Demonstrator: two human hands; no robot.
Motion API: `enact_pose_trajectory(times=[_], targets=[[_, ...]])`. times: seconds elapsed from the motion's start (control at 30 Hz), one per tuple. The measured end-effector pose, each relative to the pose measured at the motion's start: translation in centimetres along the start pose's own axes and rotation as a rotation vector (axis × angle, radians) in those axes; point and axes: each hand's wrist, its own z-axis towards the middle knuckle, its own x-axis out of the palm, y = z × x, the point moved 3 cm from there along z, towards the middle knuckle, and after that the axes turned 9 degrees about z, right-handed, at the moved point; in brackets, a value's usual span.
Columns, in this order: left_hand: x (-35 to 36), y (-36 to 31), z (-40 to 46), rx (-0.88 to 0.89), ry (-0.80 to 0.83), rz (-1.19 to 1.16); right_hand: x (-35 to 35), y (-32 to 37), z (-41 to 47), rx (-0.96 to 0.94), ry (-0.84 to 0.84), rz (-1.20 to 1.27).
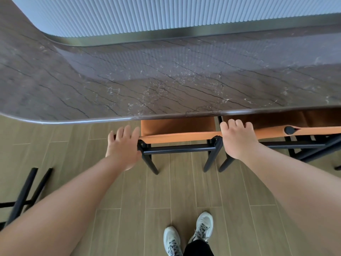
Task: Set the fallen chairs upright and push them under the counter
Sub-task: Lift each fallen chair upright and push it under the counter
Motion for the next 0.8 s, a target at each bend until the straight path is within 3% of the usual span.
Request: enact_pose_trajectory(times=[0.07,0.17,0.3,0.43,0.63,0.8], targets=[[-1.0,-0.8,-1.2,0.055,-0.056,-0.235,-0.6,1.3,-0.5,0.019,0.054,0.069],[-3.0,-1.1,-3.2,0.064,-0.162,-0.584,-2.3,4.7,-1.7,0.054,-0.01,0.33],[-5.6,0.0,-6.3,-0.095,-0.068,-1.258,-4.7,9.3,-3.8,0.054,-0.04,0.73],[-7.6,1.9,-10.1,-0.245,-0.053,-1.751,-7.7,12.4,-6.4,0.159,0.011,1.193],[-7.9,4.4,-16.3,-0.318,-0.11,-2.016,-11.8,16.6,-11.0,0.106,0.048,1.554],[-8.9,5.7,-20.7,-0.307,-0.19,-2.047,-14.6,18.3,-13.7,0.083,0.104,1.794]])
